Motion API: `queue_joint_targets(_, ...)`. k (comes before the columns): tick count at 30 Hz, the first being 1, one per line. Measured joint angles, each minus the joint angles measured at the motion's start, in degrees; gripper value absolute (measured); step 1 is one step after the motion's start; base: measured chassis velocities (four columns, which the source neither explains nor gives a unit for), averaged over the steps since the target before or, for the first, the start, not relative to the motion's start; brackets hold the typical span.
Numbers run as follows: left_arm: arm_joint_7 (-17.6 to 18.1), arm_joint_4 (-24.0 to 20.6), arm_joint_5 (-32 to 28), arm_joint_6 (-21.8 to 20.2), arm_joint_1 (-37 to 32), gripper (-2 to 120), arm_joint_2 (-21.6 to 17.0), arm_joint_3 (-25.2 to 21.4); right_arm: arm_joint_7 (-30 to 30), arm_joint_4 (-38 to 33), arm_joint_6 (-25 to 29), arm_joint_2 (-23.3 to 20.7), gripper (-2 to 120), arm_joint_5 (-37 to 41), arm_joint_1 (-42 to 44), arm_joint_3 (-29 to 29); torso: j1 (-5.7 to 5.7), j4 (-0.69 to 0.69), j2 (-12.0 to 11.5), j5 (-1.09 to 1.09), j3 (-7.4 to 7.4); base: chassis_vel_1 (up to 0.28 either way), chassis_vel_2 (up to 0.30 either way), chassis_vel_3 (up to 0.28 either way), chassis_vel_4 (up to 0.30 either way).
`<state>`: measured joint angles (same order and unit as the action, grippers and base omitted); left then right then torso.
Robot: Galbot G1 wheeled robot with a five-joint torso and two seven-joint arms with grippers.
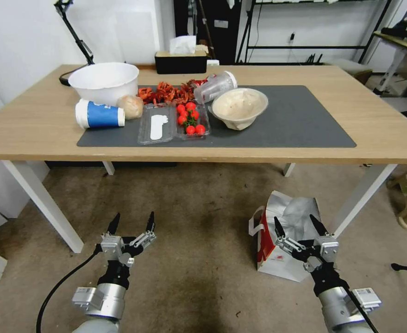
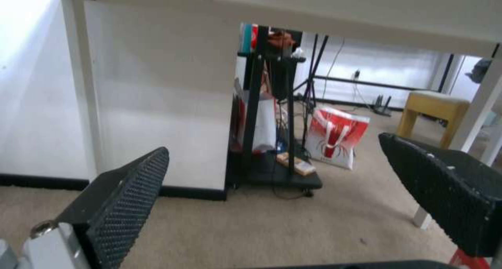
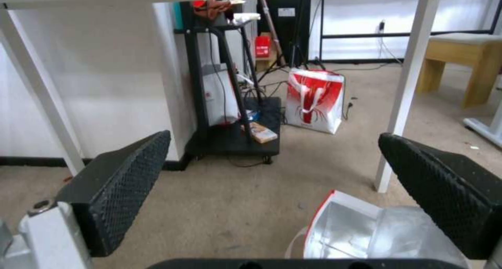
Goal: Pick up the food delivery bag from the floor and place it on the table.
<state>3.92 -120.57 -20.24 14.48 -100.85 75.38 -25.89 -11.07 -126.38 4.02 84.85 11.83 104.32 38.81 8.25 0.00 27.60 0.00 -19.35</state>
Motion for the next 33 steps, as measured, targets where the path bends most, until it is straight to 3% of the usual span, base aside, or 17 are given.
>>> queue_joint_targets(33,0.3,0.0,0.8,0.2,-0.4,100,0.3,0.1,0.0,0.2,0.0,-0.7,100,0.5,-0.4,0.0,-2.68,0.00,-7.7,0.00,5.05,0.000,0.000,0.000,0.000)
